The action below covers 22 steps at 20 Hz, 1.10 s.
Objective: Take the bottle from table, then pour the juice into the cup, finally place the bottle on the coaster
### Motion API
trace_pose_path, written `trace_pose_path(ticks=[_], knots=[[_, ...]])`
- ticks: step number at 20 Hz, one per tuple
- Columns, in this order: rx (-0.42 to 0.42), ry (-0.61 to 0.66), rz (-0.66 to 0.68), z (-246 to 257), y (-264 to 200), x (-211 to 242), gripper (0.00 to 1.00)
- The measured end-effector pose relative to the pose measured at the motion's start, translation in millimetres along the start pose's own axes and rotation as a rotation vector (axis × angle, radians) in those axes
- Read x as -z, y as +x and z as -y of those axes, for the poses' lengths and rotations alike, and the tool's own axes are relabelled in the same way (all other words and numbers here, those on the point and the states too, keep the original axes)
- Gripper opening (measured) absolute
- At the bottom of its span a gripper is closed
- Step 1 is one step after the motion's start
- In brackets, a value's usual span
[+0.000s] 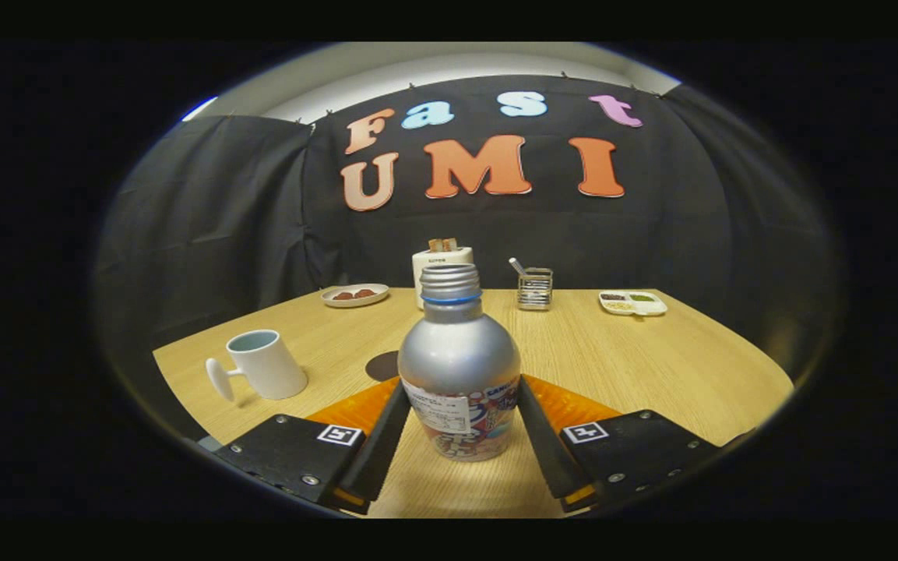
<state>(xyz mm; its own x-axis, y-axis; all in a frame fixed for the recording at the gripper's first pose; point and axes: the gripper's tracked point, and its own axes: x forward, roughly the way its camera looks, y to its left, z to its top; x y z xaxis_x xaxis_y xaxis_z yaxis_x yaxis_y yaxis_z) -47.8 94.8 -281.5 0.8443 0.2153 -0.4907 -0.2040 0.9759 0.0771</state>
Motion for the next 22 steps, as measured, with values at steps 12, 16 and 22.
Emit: trace_pose_path(ticks=[12,16,22], knots=[[0.095,-0.324,0.035,-25,13,-44,0.77],[0.152,-0.467,0.038,-32,19,-57,0.78],[0.220,-0.655,0.045,-48,30,-58,0.77]])
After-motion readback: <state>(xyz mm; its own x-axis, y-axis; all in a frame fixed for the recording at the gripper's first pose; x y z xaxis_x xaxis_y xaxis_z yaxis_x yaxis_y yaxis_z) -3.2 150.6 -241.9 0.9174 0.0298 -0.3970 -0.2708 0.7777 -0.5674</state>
